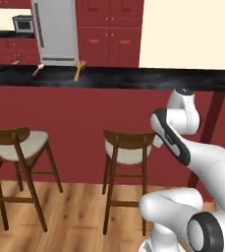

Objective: Pick up the metallic utensils from the counter and place them in the open drawer. Make sure not to pick up any wooden utensils.

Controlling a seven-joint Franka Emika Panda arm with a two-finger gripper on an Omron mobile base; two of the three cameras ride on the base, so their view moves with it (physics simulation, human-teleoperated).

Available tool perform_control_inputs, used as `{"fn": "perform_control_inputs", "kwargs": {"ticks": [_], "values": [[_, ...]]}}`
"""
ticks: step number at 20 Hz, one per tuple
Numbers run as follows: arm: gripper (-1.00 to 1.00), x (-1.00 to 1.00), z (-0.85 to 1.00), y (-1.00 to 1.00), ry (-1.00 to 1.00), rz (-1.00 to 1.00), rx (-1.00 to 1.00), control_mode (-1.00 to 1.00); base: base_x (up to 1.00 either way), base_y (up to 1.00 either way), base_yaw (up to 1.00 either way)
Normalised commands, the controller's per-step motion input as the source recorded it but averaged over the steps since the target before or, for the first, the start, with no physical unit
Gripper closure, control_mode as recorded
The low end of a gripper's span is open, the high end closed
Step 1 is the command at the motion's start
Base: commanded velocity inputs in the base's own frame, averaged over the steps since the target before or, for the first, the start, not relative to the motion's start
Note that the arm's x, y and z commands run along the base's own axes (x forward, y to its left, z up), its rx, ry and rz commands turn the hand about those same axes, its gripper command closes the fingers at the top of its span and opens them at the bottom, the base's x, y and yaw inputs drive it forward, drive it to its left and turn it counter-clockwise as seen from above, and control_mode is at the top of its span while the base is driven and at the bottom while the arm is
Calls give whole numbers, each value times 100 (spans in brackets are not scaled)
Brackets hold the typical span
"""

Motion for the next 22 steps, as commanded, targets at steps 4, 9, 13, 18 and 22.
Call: {"fn": "perform_control_inputs", "kwargs": {"ticks": [4, 9, 13, 18, 22], "values": [[-100, 0, 0, 0, 0, 0, 0, 100, -18, 100, -32], [-100, 0, 0, 0, 0, 0, 0, 100, -13, 100, -13], [-100, 0, 0, 0, 0, 0, 0, 100, 0, 100, -17], [-100, 0, 0, 0, 0, 0, 0, 100, 17, 100, -33], [-100, 0, 0, 0, 0, 0, 0, 100, 16, 100, -43]]}}
